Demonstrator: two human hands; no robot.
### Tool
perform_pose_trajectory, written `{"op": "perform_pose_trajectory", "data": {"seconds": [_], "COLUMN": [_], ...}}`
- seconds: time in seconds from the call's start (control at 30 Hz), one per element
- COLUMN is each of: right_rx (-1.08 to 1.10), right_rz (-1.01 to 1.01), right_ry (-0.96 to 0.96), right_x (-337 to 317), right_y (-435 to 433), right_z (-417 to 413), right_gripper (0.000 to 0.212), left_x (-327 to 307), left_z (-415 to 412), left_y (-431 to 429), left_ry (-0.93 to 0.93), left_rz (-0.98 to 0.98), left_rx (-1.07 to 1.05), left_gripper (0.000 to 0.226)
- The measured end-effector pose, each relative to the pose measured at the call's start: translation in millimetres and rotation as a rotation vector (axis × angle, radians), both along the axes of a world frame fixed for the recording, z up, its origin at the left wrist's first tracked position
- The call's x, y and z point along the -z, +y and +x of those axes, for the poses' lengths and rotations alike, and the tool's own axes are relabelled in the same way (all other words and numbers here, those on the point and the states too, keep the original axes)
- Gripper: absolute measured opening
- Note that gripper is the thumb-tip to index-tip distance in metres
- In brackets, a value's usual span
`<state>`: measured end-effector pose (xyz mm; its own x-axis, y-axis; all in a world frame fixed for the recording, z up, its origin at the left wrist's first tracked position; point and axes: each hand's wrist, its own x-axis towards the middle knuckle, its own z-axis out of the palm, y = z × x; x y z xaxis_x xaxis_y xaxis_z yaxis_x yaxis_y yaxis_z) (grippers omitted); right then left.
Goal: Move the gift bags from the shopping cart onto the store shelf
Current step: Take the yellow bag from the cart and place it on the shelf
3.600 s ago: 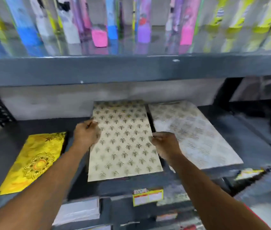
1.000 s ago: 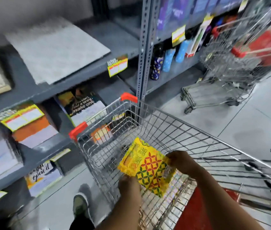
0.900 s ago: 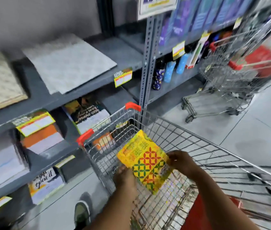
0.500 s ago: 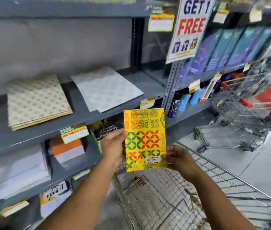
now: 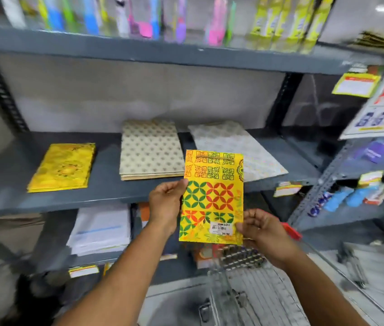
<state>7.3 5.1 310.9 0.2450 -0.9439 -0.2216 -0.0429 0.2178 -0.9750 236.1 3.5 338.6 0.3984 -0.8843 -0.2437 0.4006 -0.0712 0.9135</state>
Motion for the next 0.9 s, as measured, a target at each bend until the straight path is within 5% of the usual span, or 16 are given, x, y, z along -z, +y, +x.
{"op": "perform_pose_trajectory", "data": {"seconds": [0.4, 0.6, 0.73, 0.9], "right_rx": [-0.310, -0.295, -0.249, -0.262], "right_rz": [0.004, -0.070, -0.121, -0.144], "right_ry": [-0.071, 0.221, 0.357, 0.468], "right_x": [-3, 9, 21, 30], "right_y": [-74, -102, -112, -121], "right_z": [288, 393, 426, 444], "right_gripper": [0.017, 0.036, 0.039, 0.040], "left_x": [15, 39, 56, 70], "left_z": [273, 372, 404, 421], "left_y": [-12, -39, -56, -68], "left_ry": [-0.368, -0.743, -1.047, -1.128], "left_rz": [0.076, 0.245, 0.432, 0.409], "left_rx": [-0.390, -0.239, -0.226, -0.182], "left_gripper": [0.022, 0.039, 0.032, 0.041]}}
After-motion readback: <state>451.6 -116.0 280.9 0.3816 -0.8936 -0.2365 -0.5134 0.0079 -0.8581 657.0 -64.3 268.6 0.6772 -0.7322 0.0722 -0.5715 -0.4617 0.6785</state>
